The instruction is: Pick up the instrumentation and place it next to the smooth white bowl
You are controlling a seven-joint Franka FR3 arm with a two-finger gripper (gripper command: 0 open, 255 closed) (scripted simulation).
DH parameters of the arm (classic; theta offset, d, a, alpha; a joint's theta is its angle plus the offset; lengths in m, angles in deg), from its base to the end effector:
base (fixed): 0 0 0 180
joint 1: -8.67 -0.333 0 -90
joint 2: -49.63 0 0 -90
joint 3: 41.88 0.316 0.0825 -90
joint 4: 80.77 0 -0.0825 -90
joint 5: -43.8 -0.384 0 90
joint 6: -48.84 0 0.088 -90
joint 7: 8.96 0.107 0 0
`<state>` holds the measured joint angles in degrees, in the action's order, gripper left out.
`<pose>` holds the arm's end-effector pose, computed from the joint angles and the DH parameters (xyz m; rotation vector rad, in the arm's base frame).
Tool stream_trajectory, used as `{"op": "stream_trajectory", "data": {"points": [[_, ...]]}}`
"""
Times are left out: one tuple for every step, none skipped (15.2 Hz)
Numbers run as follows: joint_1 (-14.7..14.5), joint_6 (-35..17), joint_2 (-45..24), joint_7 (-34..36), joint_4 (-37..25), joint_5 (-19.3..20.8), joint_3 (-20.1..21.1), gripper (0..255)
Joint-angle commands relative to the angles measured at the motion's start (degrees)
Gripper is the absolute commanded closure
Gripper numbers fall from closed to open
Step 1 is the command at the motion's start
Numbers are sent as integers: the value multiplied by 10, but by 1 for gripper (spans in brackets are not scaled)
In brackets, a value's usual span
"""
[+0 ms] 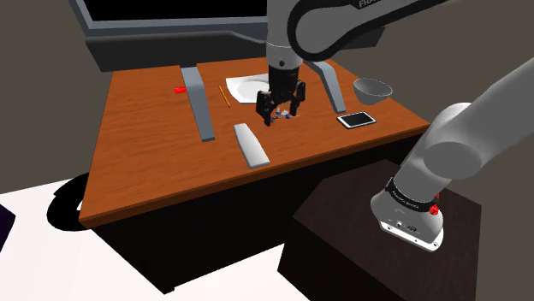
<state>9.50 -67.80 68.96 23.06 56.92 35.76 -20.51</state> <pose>0.4061 0.1640 0.4285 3.0904 -0.4493 -0.0687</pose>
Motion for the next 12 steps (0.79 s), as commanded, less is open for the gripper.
{"op": "stream_trajectory", "data": {"points": [[5,-32,-43,48,-16,8,20,0],[8,-47,-66,71,-27,15,29,0],[11,-60,-89,95,-38,24,36,0],[14,-73,-113,120,-50,35,43,0],[16,-84,-137,144,-64,47,49,0],[17,-95,-162,170,-78,60,54,0],[17,-105,-187,195,-92,75,57,0],[16,-109,-200,209,-101,83,58,0],[15,-117,-205,211,-97,86,57,0],[15,-125,-210,213,-94,89,57,0],[14,-132,-214,215,-91,92,57,0],[14,-140,-219,217,-88,95,57,0]]}}
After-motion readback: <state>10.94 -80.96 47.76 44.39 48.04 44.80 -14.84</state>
